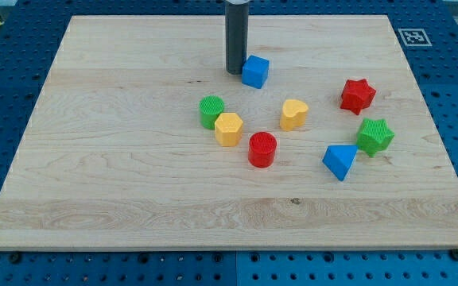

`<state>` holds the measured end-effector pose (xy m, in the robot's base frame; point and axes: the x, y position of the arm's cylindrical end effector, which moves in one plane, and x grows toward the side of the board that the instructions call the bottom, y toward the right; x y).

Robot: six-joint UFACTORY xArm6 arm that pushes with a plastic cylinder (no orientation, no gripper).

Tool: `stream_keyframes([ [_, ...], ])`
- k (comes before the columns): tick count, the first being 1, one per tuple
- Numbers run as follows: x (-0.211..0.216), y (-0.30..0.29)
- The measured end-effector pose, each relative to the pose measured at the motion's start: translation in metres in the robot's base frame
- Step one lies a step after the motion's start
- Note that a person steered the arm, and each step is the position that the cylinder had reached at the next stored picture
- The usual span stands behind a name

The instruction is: Separate the green circle from the hexagon

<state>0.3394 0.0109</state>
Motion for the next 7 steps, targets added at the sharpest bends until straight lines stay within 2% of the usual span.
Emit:
stream_keyframes([
  [1,0.014,0.011],
  [3,0.015,0.031],
  [4,0.006,-0.003],
  [6,-0.006,-0.124],
  [7,0.014,-0.165],
])
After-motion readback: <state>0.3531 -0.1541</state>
